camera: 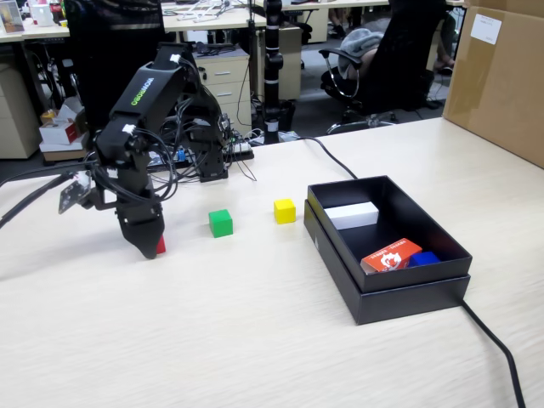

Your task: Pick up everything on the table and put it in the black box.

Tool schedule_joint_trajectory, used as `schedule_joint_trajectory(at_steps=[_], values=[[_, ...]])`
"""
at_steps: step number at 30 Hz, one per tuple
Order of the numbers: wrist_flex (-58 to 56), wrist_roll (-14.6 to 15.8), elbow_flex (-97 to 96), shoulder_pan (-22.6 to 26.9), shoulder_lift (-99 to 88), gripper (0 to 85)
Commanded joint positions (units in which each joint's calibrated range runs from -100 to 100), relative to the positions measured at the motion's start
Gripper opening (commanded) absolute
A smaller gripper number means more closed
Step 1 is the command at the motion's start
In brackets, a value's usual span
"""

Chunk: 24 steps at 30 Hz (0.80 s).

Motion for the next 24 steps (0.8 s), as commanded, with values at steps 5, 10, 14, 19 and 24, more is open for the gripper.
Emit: schedule_joint_trajectory(at_steps=[5, 10, 14, 19, 24], values=[[0.03, 0.29, 1.30, 0.05, -0.90, 3.2], [-0.06, 0.34, 0.21, 0.24, -6.75, 3.2], [-1.70, 0.68, -0.06, 1.51, -17.19, 3.3], [-1.79, 2.49, -1.06, 5.03, -31.76, 3.3], [-1.96, 8.94, -0.88, 13.53, -42.55, 3.2]])
